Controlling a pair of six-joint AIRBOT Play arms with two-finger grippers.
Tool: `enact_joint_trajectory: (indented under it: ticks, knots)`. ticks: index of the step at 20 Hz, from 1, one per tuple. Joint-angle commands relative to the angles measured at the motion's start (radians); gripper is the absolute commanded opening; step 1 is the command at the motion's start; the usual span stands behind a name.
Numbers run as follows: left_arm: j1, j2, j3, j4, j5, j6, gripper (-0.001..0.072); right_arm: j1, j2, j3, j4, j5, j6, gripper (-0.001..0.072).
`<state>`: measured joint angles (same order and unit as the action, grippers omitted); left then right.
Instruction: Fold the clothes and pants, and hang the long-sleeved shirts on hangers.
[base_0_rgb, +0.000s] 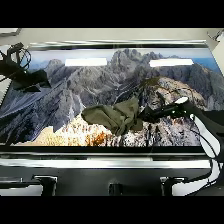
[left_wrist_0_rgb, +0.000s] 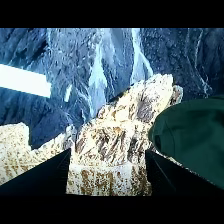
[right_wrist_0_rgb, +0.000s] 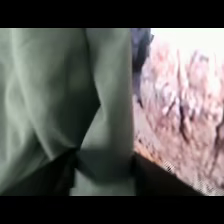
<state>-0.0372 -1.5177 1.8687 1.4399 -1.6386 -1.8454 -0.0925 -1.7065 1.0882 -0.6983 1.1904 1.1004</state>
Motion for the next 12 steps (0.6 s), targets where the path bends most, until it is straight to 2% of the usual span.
enact_joint_trajectory:
  ticks: [1, 3, 5, 6, 7, 9, 10, 11, 12]
  knots:
    - [0.0, -0.004, 0.0, 0.012, 0.008, 0.022, 0.0538, 0.028, -0.014, -0.004, -0.024, -0.03, 0.019, 0.0297]
    - [0.0, -0.005, 0.0, 0.028, 0.001, 0.025, 0.0538, 0.028, -0.015, -0.004, -0.025, -0.02, 0.018, 0.004]
    - [0.0, -0.006, 0.0, 0.047, 0.011, 0.036, 0.0515, 0.028, -0.014, -0.004, -0.019, -0.003, 0.018, 0.0032]
    - [0.004, -0.006, -0.001, 0.064, 0.021, 0.076, 0.0461, 0.028, -0.014, -0.004, -0.019, 0.007, 0.016, 0.0032]
    - [0.013, -0.005, -0.009, 0.083, 0.031, 0.127, 0.0457, 0.028, -0.013, -0.004, -0.019, 0.019, 0.013, 0.0032]
    - [0.069, -0.005, -0.086, 0.048, 0.061, 0.142, 0.0456, 0.028, -0.008, -0.004, -0.02, 0.044, 0.013, 0.0032]
    - [0.109, -0.005, -0.159, -0.047, 0.098, 0.155, 0.0456, 0.028, -0.005, -0.004, -0.02, 0.054, 0.013, 0.0032]
    - [0.157, -0.005, -0.26, -0.204, 0.154, 0.198, 0.0456, 0.028, -0.001, -0.004, -0.019, 0.067, 0.013, 0.0032]
    - [0.198, -0.005, -0.365, -0.385, 0.215, 0.273, 0.0456, 0.028, 0.003, -0.004, -0.019, 0.078, 0.013, 0.0032]
